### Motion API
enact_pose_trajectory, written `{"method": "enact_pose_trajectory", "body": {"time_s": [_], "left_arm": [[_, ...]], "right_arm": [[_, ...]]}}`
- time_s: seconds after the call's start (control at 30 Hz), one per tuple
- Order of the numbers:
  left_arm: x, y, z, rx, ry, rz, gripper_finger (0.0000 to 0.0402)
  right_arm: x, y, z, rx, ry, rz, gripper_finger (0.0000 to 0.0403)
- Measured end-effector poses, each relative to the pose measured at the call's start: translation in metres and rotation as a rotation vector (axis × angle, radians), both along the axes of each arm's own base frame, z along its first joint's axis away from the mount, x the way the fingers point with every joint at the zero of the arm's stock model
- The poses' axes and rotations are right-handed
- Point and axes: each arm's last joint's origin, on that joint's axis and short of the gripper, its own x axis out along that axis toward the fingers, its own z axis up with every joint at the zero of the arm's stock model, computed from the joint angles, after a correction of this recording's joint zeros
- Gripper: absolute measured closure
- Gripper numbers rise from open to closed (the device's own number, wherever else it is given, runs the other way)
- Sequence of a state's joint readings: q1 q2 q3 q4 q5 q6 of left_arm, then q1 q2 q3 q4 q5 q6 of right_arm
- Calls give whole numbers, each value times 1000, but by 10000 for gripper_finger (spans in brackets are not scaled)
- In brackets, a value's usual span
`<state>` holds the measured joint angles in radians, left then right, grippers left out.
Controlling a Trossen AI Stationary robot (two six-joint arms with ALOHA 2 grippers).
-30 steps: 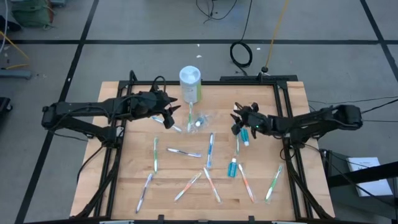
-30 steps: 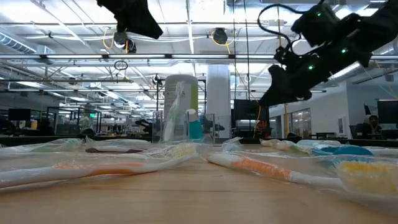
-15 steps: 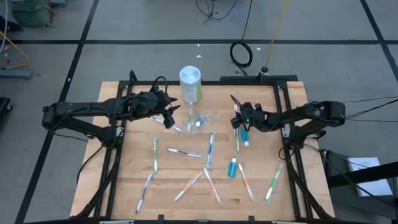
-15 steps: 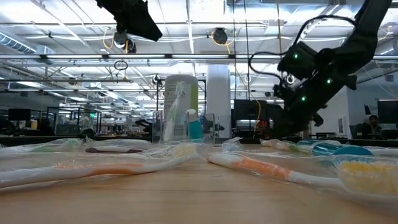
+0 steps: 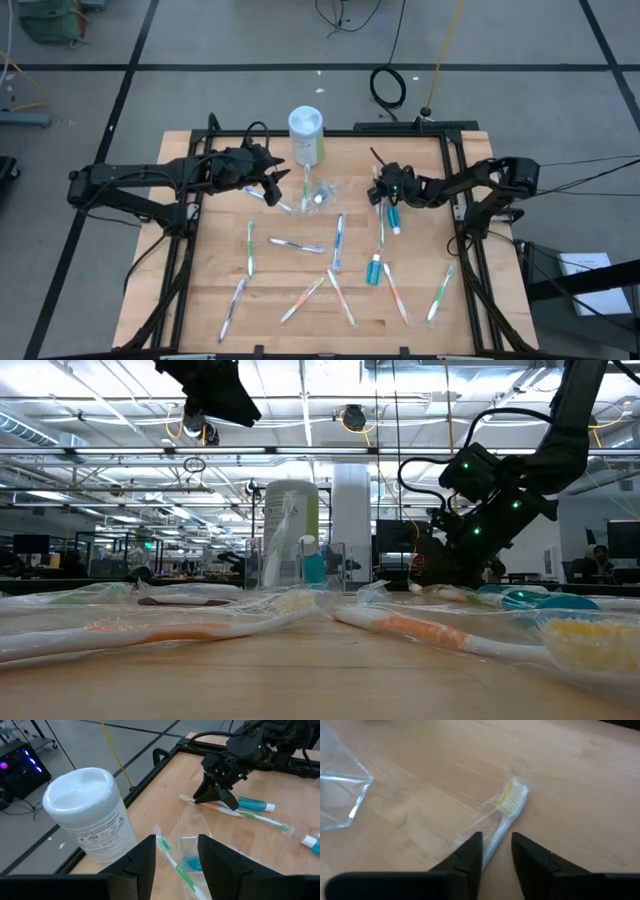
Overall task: Pick & Place toothbrushing station
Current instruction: Put the orange toothbrush into the transparent organizer
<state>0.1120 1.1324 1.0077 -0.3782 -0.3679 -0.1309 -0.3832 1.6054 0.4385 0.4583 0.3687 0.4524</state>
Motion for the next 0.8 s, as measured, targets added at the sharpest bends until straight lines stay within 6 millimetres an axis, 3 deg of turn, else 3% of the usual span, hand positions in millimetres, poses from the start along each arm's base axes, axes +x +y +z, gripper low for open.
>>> {"method": "enact_pose_trajectory", "body": {"time_s": [0.17, 0.4, 0.67, 0.8], "left_arm": [[0, 0, 0, -19, -11, 10, 252], [2, -1, -2, -72, -27, 35, 252], [0, -6, -6, -123, -11, 44, 252], [1, -11, -6, -134, -17, 28, 252]], "right_arm": [[1, 1, 0, -22, 27, 39, 391], [7, -1, 8, -98, -60, 84, 401], [20, -4, 53, -306, -393, 105, 402], [26, 5, 80, -446, -564, 187, 403]]}}
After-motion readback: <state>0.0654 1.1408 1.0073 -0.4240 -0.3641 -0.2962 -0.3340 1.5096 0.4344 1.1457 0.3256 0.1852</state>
